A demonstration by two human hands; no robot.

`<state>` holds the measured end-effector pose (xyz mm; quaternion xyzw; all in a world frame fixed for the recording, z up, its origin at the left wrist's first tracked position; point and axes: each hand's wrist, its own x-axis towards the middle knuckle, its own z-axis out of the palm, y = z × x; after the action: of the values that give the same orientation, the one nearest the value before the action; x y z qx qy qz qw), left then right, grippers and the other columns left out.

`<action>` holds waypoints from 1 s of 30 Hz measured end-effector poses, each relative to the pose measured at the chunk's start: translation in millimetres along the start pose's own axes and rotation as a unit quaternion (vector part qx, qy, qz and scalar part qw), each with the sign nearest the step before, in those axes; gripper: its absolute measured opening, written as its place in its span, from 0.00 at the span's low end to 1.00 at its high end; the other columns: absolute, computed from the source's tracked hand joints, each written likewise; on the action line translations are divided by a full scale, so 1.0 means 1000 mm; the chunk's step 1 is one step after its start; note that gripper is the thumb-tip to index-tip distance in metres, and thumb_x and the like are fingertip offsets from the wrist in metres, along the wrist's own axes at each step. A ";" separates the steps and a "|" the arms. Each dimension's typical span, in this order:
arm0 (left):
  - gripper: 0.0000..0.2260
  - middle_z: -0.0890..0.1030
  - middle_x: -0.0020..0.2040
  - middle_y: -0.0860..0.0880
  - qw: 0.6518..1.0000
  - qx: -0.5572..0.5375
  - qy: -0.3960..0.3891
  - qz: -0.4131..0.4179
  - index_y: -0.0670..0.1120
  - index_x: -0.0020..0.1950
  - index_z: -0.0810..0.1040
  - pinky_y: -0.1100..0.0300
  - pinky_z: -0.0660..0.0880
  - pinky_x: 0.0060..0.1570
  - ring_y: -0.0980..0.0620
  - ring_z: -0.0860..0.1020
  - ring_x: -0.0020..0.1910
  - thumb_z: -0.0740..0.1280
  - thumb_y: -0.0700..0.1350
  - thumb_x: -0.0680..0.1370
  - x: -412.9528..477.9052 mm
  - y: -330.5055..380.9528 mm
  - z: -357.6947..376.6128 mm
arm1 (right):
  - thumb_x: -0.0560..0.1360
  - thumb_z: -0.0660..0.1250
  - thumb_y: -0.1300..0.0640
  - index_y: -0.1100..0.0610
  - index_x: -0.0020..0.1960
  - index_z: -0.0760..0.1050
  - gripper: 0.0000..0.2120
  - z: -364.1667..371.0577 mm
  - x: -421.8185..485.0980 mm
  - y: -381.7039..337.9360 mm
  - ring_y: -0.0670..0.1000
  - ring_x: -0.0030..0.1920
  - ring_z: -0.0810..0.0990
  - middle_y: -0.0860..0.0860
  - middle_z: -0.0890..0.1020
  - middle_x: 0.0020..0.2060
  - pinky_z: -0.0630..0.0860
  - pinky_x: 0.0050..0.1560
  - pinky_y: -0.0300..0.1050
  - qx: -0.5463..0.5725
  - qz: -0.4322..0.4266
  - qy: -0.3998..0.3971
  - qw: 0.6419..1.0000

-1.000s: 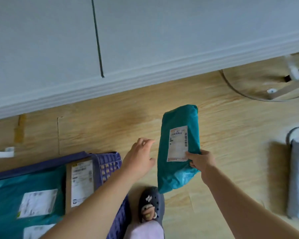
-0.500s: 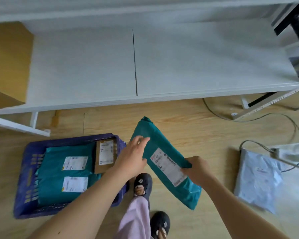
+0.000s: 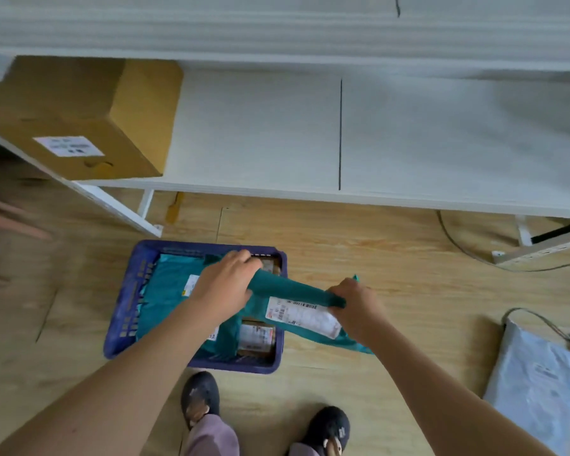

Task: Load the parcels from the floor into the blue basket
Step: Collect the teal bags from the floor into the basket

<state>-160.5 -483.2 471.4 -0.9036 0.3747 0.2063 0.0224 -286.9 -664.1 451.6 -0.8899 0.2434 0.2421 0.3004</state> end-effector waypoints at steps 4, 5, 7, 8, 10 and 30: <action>0.11 0.72 0.55 0.51 1.000 -0.003 -0.008 -0.027 0.47 0.59 0.73 0.58 0.74 0.45 0.52 0.74 0.55 0.64 0.47 0.78 -0.015 -0.049 0.013 | 0.76 0.60 0.61 0.48 0.59 0.78 0.16 0.030 0.014 -0.040 0.52 0.50 0.77 0.50 0.77 0.53 0.68 0.40 0.40 -0.003 -0.007 0.023 1.000; 0.11 0.73 0.55 0.51 1.000 -0.005 -0.010 -0.028 0.47 0.59 0.73 0.58 0.74 0.44 0.52 0.74 0.54 0.63 0.48 0.79 -0.017 -0.063 0.018 | 0.76 0.61 0.60 0.48 0.59 0.77 0.15 0.037 0.018 -0.049 0.52 0.51 0.77 0.49 0.77 0.53 0.67 0.40 0.40 -0.001 -0.007 0.028 1.000; 0.11 0.73 0.54 0.51 0.999 -0.005 -0.016 -0.030 0.47 0.60 0.73 0.58 0.72 0.41 0.52 0.74 0.54 0.61 0.49 0.79 -0.021 -0.092 0.026 | 0.75 0.62 0.59 0.48 0.59 0.77 0.15 0.051 0.027 -0.069 0.52 0.52 0.76 0.50 0.76 0.54 0.66 0.40 0.39 -0.003 -0.008 0.028 1.000; 0.11 0.73 0.54 0.51 0.999 -0.003 -0.018 -0.032 0.47 0.60 0.73 0.59 0.71 0.41 0.52 0.74 0.54 0.61 0.49 0.80 -0.022 -0.107 0.031 | 0.75 0.62 0.59 0.49 0.60 0.76 0.15 0.058 0.032 -0.078 0.52 0.53 0.76 0.50 0.76 0.55 0.65 0.41 0.39 -0.010 -0.008 0.025 1.000; 0.12 0.73 0.54 0.51 0.999 -0.004 -0.026 -0.038 0.47 0.61 0.73 0.58 0.72 0.41 0.52 0.74 0.55 0.60 0.49 0.80 -0.024 -0.140 0.042 | 0.75 0.62 0.60 0.51 0.61 0.75 0.15 0.076 0.045 -0.096 0.53 0.55 0.76 0.51 0.75 0.56 0.66 0.43 0.39 -0.030 0.001 0.010 0.999; 0.16 0.74 0.63 0.48 0.969 -0.056 -0.230 -0.076 0.46 0.64 0.73 0.55 0.71 0.55 0.47 0.74 0.61 0.58 0.52 0.81 0.039 -0.344 0.248 | 0.75 0.59 0.66 0.45 0.76 0.50 0.36 0.307 0.181 -0.172 0.55 0.67 0.70 0.49 0.48 0.76 0.77 0.56 0.46 -0.054 0.045 -0.077 0.995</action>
<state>12.1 -213.7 190.7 -0.8576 0.2773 0.4269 0.0733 -136.0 -395.2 203.1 -0.8717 0.2461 0.3355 0.2589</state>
